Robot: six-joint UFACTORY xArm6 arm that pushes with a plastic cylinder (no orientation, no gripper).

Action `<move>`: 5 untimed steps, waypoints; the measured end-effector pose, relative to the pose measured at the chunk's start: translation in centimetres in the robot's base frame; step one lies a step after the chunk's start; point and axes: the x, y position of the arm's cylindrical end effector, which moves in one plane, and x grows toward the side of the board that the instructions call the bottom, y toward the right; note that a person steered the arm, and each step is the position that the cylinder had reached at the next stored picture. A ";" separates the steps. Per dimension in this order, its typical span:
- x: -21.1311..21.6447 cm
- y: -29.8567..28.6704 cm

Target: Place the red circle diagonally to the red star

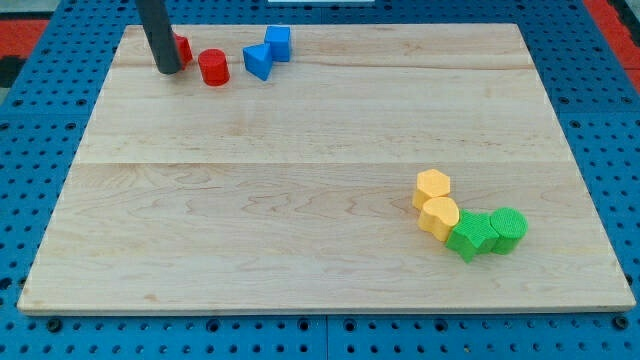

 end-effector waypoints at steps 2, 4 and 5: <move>0.0 1.0; -1.6 2.8; -1.6 3.7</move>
